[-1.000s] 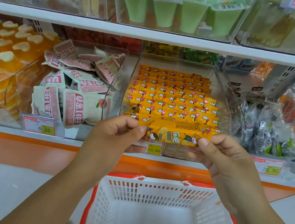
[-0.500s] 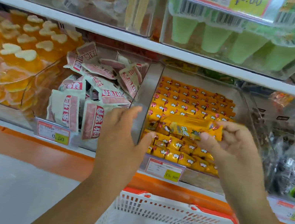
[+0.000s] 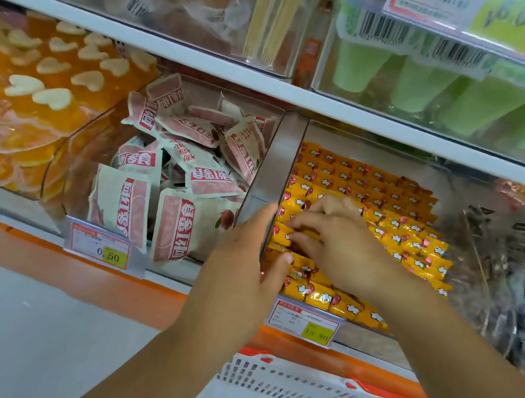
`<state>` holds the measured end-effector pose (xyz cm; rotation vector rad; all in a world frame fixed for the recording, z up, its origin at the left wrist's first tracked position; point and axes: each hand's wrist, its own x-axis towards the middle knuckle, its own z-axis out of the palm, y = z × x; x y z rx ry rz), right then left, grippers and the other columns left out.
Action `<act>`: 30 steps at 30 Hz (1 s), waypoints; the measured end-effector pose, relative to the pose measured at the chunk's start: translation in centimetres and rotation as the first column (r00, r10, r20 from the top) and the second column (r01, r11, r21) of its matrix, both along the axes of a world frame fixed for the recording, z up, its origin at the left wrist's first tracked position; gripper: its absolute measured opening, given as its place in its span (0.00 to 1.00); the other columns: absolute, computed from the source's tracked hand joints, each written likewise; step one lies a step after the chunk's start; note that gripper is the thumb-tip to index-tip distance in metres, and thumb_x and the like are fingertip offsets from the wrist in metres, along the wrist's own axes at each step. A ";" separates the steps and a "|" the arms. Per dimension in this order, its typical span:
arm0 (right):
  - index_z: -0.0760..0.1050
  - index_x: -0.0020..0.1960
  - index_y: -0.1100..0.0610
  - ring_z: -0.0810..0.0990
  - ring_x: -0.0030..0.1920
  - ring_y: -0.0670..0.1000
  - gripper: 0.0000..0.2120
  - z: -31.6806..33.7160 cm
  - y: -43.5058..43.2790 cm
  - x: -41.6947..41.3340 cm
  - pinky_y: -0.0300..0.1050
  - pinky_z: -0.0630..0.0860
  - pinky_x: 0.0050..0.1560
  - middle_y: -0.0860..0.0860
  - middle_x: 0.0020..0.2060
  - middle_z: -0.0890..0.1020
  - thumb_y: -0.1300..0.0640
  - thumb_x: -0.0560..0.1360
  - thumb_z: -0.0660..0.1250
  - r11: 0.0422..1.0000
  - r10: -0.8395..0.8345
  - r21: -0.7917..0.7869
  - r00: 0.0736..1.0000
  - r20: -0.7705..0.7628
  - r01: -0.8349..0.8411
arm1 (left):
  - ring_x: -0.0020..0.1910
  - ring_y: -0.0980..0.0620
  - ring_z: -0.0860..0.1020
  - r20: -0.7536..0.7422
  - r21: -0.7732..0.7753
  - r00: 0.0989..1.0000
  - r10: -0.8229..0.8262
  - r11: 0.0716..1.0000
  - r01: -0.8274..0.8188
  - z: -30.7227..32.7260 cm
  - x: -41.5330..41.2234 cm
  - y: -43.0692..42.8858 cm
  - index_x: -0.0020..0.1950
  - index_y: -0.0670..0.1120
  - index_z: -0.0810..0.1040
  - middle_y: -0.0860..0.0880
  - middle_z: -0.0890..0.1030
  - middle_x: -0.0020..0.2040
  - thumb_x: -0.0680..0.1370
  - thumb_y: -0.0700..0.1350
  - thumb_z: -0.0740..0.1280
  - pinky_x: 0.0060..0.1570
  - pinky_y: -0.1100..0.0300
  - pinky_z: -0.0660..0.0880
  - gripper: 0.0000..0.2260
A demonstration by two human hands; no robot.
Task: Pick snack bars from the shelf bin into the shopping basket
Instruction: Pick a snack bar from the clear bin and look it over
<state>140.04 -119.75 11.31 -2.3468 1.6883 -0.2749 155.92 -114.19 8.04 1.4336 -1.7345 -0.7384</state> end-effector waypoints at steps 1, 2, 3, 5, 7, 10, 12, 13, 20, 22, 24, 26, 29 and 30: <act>0.80 0.59 0.46 0.62 0.58 0.46 0.10 0.1 0.0 -0.3 0.38 0.59 0.53 0.46 0.52 0.71 0.51 0.80 0.65 0.999 -0.031 -0.013 0.998 0.052 0.032 | 0.64 0.59 0.74 0.017 -0.003 1.000 -0.006 1.000 0.006 0.1 -0.2 -0.1 0.76 0.60 0.58 0.58 0.75 0.66 0.80 0.52 0.64 0.61 0.60 0.73 0.27; 0.80 0.58 0.46 0.62 0.56 0.44 0.09 0.3 0.1 -0.7 0.36 0.58 0.50 0.47 0.51 0.71 0.52 0.80 0.65 0.997 -0.072 -0.031 0.992 0.105 0.076 | 0.65 0.60 0.72 0.025 -0.008 1.000 -0.014 1.000 0.014 0.1 -0.3 -0.1 0.77 0.61 0.56 0.58 0.73 0.68 0.81 0.51 0.64 0.61 0.63 0.72 0.27; 0.80 0.56 0.46 0.63 0.54 0.43 0.08 0.4 0.1 -1.2 0.35 0.60 0.46 0.46 0.50 0.72 0.52 0.79 0.66 0.992 -0.110 -0.047 0.983 0.144 0.118 | 0.66 0.62 0.70 0.029 -0.015 0.999 -0.027 1.000 0.027 0.2 -0.4 -0.2 0.77 0.62 0.53 0.60 0.70 0.71 0.81 0.51 0.63 0.61 0.66 0.71 0.28; 0.81 0.54 0.48 0.69 0.48 0.42 0.06 0.4 0.2 -1.8 0.29 0.63 0.42 0.45 0.46 0.73 0.51 0.78 0.67 0.989 -0.137 -0.035 0.979 0.152 0.144 | 0.67 0.65 0.66 0.080 -0.035 0.994 -0.071 0.997 0.074 0.1 -0.5 -0.2 0.77 0.65 0.49 0.61 0.64 0.74 0.82 0.51 0.61 0.59 0.70 0.67 0.29; 0.80 0.56 0.49 0.71 0.46 0.41 0.10 -0.1 0.4 -1.9 0.28 0.64 0.41 0.44 0.46 0.73 0.49 0.77 0.68 0.995 -0.103 0.006 0.991 0.091 0.103 | 0.72 0.60 0.64 0.171 -0.021 0.981 -0.096 0.995 0.101 -0.2 -0.5 -0.3 0.78 0.64 0.51 0.58 0.58 0.78 0.83 0.53 0.57 0.62 0.64 0.70 0.25; 0.81 0.55 0.50 0.72 0.48 0.44 0.09 -0.6 0.5 -1.5 0.34 0.64 0.41 0.44 0.46 0.72 0.48 0.77 0.68 0.995 -0.096 -0.024 0.995 0.033 0.097 | 0.75 0.55 0.63 0.316 0.041 0.945 -0.088 0.996 0.079 -0.6 -0.7 -0.4 0.78 0.59 0.59 0.54 0.53 0.80 0.82 0.57 0.49 0.66 0.58 0.71 0.23; 0.81 0.50 0.49 0.72 0.46 0.44 0.06 -0.3 0.6 -1.4 0.34 0.64 0.40 0.43 0.44 0.72 0.49 0.78 0.68 0.991 -0.108 -0.076 0.993 0.035 0.111 | 0.72 0.54 0.66 0.353 0.068 0.931 -0.094 0.995 0.075 -0.6 -0.9 -0.3 0.78 0.57 0.61 0.53 0.56 0.79 0.82 0.58 0.47 0.65 0.57 0.73 0.24; 0.81 0.48 0.49 0.73 0.45 0.43 0.05 -0.1 0.7 -1.5 0.36 0.66 0.41 0.42 0.44 0.74 0.49 0.78 0.67 0.989 -0.109 -0.098 0.993 0.051 0.114 | 0.72 0.54 0.67 0.356 0.081 0.929 -0.101 0.994 0.077 -0.6 -1.0 -0.3 0.78 0.56 0.60 0.53 0.58 0.78 0.82 0.57 0.47 0.64 0.57 0.74 0.24; 0.79 0.49 0.46 0.81 0.42 0.45 0.04 3.0 3.9 -2.1 0.51 0.79 0.44 0.42 0.45 0.81 0.49 0.78 0.65 0.941 -0.121 -0.253 0.922 0.368 0.224 | 0.71 0.53 0.67 0.335 0.110 0.934 -0.121 0.990 0.089 -0.7 -0.9 -0.2 0.78 0.55 0.60 0.52 0.60 0.77 0.84 0.56 0.49 0.65 0.54 0.73 0.22; 0.79 0.48 0.47 0.83 0.42 0.45 0.03 3.9 5.5 -2.6 0.51 0.80 0.45 0.43 0.43 0.83 0.53 0.78 0.67 0.918 -0.117 -0.260 0.831 0.543 0.299 | 0.76 0.53 0.61 0.325 0.115 0.938 -0.125 0.989 0.092 -0.2 -1.0 0.3 0.79 0.57 0.57 0.53 0.56 0.79 0.83 0.58 0.51 0.70 0.55 0.68 0.24; 0.77 0.46 0.46 0.84 0.41 0.45 0.07 4.4 7.7 -3.2 0.48 0.81 0.46 0.45 0.39 0.84 0.57 0.78 0.67 0.918 -0.133 -0.172 0.687 0.715 0.357 | 0.78 0.54 0.53 0.279 0.043 0.956 -0.087 0.996 0.078 0.6 -1.3 1.2 0.80 0.58 0.52 0.55 0.51 0.80 0.81 0.62 0.50 0.73 0.57 0.60 0.27; 0.78 0.42 0.47 0.85 0.42 0.47 0.09 4.6 10.1 -3.8 0.45 0.82 0.45 0.47 0.40 0.85 0.60 0.77 0.67 0.931 -0.136 -0.079 0.539 0.831 0.357 | 0.78 0.56 0.49 0.245 -0.106 0.969 -0.043 0.992 0.071 1.5 -1.8 2.2 0.80 0.57 0.53 0.56 0.50 0.80 0.80 0.66 0.49 0.74 0.60 0.52 0.29; 0.79 0.42 0.51 0.85 0.42 0.53 0.04 4.3 13.5 -4.9 0.42 0.82 0.44 0.52 0.40 0.85 0.58 0.73 0.66 0.929 -0.171 0.067 0.261 0.950 0.364 | 0.71 0.67 0.58 0.133 -0.157 0.983 -0.128 0.976 0.148 2.5 -2.7 3.7 0.75 0.62 0.61 0.66 0.61 0.72 0.81 0.64 0.52 0.67 0.78 0.49 0.23; 0.79 0.41 0.51 0.86 0.42 0.54 0.04 4.1 14.4 -5.3 0.43 0.82 0.44 0.53 0.39 0.86 0.57 0.72 0.66 0.923 -0.196 0.114 0.193 0.961 0.367 | 0.66 0.70 0.64 0.051 -0.086 0.982 -0.184 0.978 0.188 2.9 -3.1 4.2 0.72 0.66 0.62 0.70 0.65 0.68 0.81 0.62 0.56 0.62 0.81 0.57 0.19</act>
